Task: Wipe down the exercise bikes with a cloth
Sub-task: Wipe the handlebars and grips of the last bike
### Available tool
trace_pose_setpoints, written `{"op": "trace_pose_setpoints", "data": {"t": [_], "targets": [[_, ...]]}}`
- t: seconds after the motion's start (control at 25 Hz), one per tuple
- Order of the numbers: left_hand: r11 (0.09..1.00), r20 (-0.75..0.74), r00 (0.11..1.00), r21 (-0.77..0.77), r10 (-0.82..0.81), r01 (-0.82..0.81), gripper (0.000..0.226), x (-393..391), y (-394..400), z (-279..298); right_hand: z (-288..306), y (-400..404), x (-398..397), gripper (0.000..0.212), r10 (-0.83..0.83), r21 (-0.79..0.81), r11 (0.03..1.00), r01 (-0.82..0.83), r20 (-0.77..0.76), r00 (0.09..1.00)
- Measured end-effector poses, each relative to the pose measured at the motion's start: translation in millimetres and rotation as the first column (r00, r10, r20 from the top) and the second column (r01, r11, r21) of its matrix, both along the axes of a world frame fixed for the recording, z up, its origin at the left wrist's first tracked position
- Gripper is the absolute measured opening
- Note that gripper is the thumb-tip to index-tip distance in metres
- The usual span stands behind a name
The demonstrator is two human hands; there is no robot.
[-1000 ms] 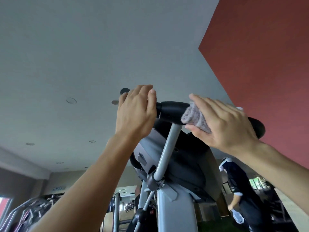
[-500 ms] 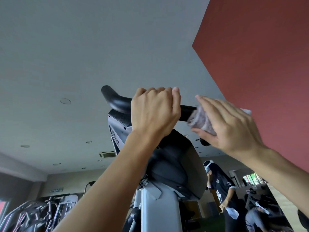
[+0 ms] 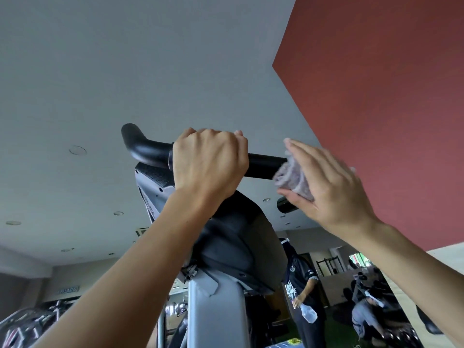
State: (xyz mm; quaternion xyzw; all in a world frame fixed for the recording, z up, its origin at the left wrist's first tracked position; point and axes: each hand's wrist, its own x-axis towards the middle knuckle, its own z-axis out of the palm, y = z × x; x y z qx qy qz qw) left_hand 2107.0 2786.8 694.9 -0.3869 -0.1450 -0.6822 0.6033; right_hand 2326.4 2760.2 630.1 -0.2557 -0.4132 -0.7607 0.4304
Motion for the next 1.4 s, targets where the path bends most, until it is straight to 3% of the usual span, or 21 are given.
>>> {"op": "trace_pose_setpoints", "data": {"t": [0.12,0.32,0.56,0.76,0.84,0.92,1.0,1.08,1.24,1.4], "targets": [[0.997,0.023,0.997,-0.016,0.077,-0.077,0.051,4.9,-3.3,-1.1,-3.4,1.4,0.6,0.072,0.084,-0.015,0.996,-0.086,-0.062,0.995],[0.994,0.044,0.993,-0.013,0.111,-0.111,0.054,16.2,-4.3,-0.1,10.8,-8.4,-17.6,0.071,-0.024,-0.065,0.998,0.025,0.022,0.999],[0.995,0.028,0.994,-0.019,0.101,-0.101,0.056,25.2,-6.1,-3.4,-9.2,8.7,21.0,0.074,0.253,-0.16,0.954,-0.255,-0.031,0.967],[0.993,0.031,0.992,0.022,0.118,-0.119,0.052,32.9,-8.8,-4.0,3.9,-2.7,2.7,0.072,0.144,-0.141,0.98,-0.139,0.027,0.989],[0.993,0.038,0.993,0.019,0.112,-0.112,0.052,34.8,-9.1,-5.2,-0.3,3.6,13.7,0.076,0.236,-0.196,0.954,-0.229,0.012,0.972],[0.993,0.025,0.993,0.007,0.114,-0.114,0.052,37.9,-8.2,-6.8,-13.8,16.5,28.7,0.08,0.422,-0.248,0.869,-0.428,-0.082,0.903],[0.994,-0.011,0.994,-0.003,0.112,-0.112,0.053,42.7,-6.8,-7.7,-23.4,24.2,34.8,0.08,0.485,-0.235,0.829,-0.507,-0.147,0.862],[0.994,-0.011,0.994,-0.01,0.11,-0.11,0.052,47.9,-6.8,-8.7,-18.2,19.4,24.6,0.076,0.411,-0.177,0.885,-0.429,-0.134,0.902],[0.994,0.029,0.993,-0.012,0.111,-0.11,0.05,54.5,-7.3,-9.1,3.7,3.8,3.1,0.062,0.294,-0.093,0.953,-0.289,0.046,0.955],[0.996,0.009,0.996,-0.007,0.086,-0.086,0.051,55.4,-7.3,-10.1,-9.0,24.5,23.3,0.068,0.432,-0.118,0.897,-0.426,0.033,0.901]]}}
